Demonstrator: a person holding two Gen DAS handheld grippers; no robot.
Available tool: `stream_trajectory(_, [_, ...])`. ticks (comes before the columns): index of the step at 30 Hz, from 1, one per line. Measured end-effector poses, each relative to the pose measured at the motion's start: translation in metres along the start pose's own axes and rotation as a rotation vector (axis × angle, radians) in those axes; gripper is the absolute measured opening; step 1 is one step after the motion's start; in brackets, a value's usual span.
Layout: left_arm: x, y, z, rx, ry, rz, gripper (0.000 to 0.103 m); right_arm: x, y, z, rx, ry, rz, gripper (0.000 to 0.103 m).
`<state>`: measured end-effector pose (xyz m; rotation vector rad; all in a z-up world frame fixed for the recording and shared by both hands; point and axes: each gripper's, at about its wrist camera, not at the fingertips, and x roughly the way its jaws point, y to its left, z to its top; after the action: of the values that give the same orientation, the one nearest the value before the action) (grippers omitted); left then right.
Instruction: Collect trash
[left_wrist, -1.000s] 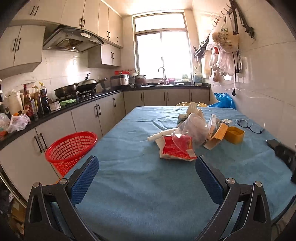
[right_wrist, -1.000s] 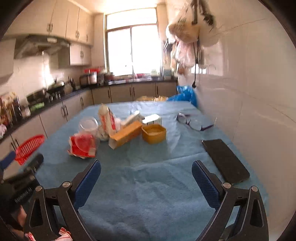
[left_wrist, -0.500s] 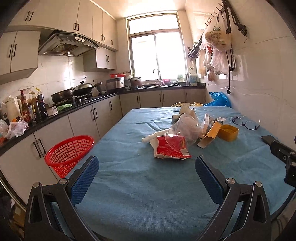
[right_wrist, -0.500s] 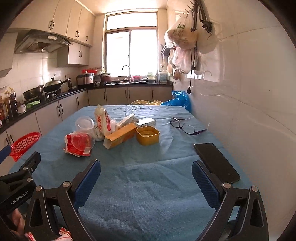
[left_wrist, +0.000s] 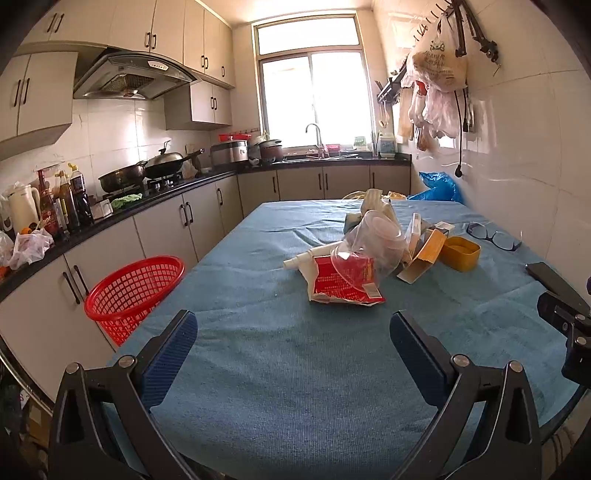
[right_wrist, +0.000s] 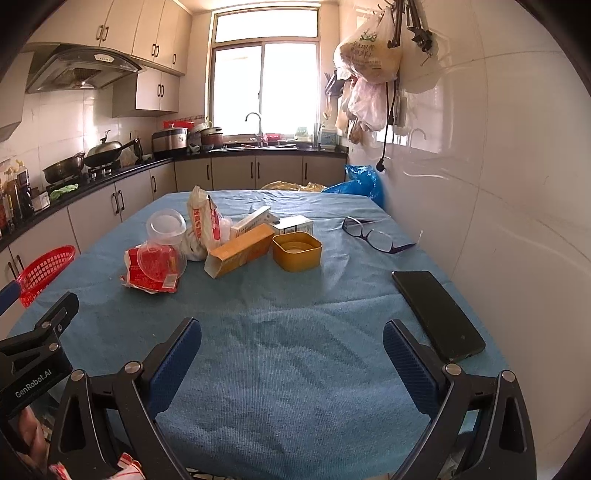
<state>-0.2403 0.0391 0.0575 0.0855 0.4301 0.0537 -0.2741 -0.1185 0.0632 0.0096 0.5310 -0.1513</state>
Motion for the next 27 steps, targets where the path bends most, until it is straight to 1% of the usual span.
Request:
stream_trajectory(6, [0.003, 0.001, -0.001, -0.002, 0.013, -0.002, 0.103, 0.004, 0.000, -0.002, 0.000, 0.024, 0.001, 0.101])
stream_trajectory(20, [0.004, 0.001, -0.004, 0.003, 0.025, -0.006, 0.103, 0.009, 0.000, -0.005, 0.002, 0.046, 0.005, 0.101])
stream_trajectory(27, [0.008, 0.002, -0.006, -0.001, 0.042, -0.012, 0.103, 0.016, 0.000, -0.009, 0.006, 0.070, 0.037, 0.095])
